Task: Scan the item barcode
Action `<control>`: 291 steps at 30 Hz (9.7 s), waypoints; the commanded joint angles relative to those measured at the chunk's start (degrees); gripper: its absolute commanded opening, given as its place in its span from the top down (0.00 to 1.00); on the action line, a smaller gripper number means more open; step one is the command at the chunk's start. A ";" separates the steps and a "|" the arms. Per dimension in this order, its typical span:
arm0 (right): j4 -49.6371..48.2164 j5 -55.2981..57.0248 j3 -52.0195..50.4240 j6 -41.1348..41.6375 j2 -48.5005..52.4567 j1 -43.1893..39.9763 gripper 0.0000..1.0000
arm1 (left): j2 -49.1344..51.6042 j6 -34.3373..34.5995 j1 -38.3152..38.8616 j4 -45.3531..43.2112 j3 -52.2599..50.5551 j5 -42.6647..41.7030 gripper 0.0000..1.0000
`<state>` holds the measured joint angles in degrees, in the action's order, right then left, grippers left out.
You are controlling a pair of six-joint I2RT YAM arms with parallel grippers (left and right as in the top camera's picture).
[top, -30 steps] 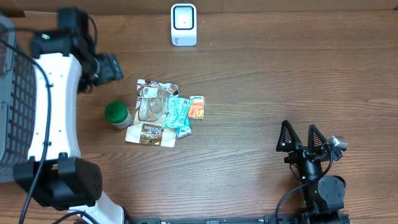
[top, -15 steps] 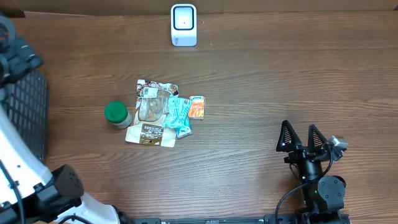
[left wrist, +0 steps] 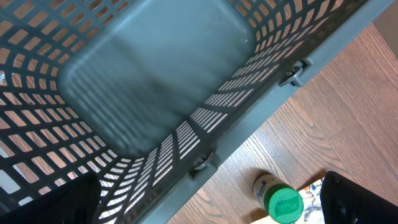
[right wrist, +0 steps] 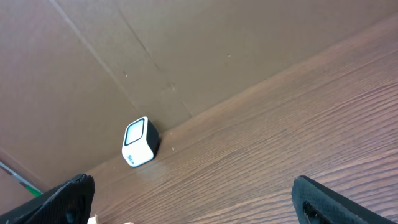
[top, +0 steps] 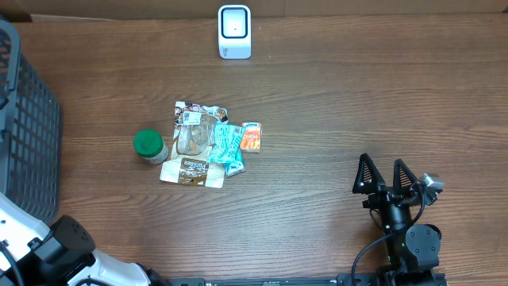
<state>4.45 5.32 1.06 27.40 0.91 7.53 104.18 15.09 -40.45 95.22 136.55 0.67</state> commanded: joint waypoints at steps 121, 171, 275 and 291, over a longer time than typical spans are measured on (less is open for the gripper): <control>-0.24 0.11 -0.59 -0.20 -0.35 -0.11 0.00 | -0.37 1.20 -0.04 0.46 0.70 -0.09 0.00; 39.08 -25.40 59.84 -12.90 55.65 -0.11 0.00 | -0.37 -7.21 25.09 -1.60 0.68 -12.63 0.00; 46.01 -27.65 66.16 7.56 101.77 -4.59 0.25 | -0.37 -5.90 38.97 -13.81 -15.91 -4.28 0.00; 21.66 -25.99 51.60 8.22 101.77 -4.61 0.66 | -0.37 -5.88 38.99 -13.84 -15.91 -4.28 0.00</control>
<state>26.39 -22.04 54.26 35.62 102.61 2.76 104.18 8.82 -1.21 81.38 120.73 -4.01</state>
